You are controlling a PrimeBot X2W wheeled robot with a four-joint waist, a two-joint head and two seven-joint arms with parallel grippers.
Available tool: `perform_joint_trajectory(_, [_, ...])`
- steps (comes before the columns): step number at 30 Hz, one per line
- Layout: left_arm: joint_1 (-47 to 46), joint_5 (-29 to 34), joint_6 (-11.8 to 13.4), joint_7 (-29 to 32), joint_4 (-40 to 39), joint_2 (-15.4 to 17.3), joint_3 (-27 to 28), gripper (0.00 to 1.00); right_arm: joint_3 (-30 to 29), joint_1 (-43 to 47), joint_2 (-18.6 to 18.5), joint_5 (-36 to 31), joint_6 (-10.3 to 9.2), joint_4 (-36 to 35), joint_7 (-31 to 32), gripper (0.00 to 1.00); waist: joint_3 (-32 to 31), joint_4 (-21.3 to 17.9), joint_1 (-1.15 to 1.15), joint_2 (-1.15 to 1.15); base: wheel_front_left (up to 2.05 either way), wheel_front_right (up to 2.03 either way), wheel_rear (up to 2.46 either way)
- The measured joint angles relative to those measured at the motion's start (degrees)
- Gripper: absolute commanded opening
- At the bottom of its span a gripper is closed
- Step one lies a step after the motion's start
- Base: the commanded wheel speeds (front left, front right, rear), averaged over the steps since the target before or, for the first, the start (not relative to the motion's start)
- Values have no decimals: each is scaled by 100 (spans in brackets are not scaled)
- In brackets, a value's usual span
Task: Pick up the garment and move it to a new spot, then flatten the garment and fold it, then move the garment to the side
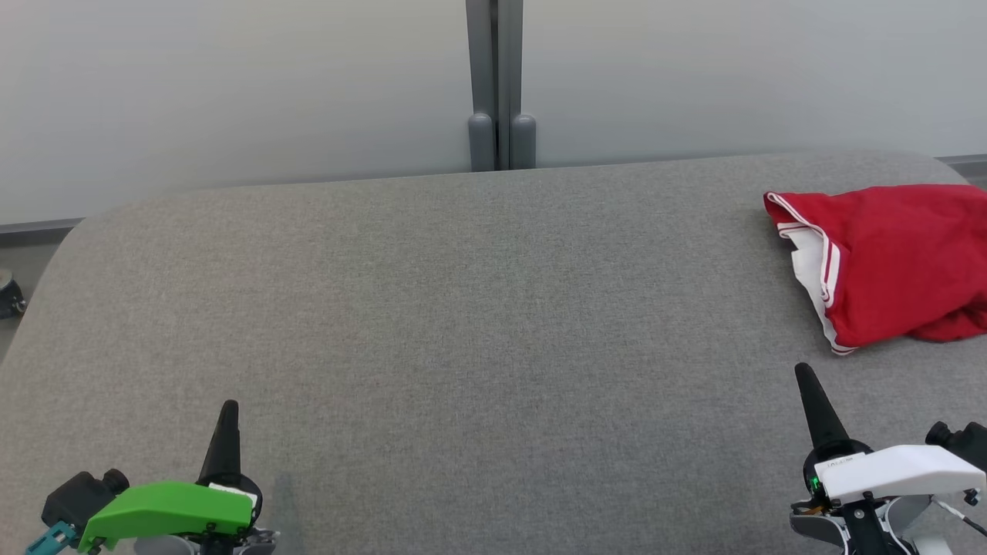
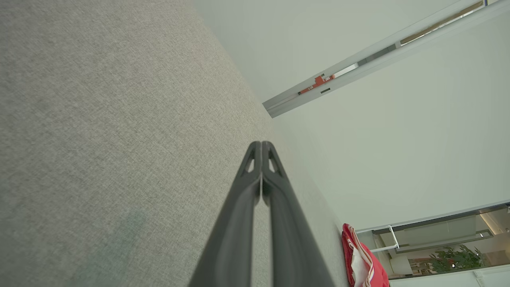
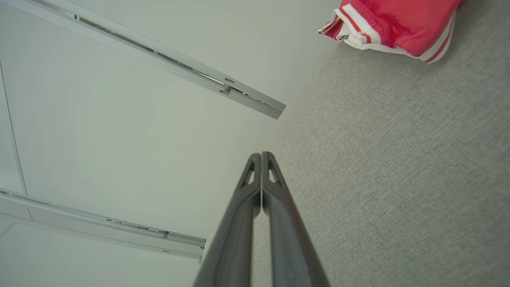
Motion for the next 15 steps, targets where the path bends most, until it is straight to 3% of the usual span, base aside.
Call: perform_joint_trajectory(15, [-146, -724, -145, 212, 15, -89, 226, 0, -51, -224, -2, 805, -1, 182, 127, 0, 38, -5, 0, 0, 0, 0, 0])
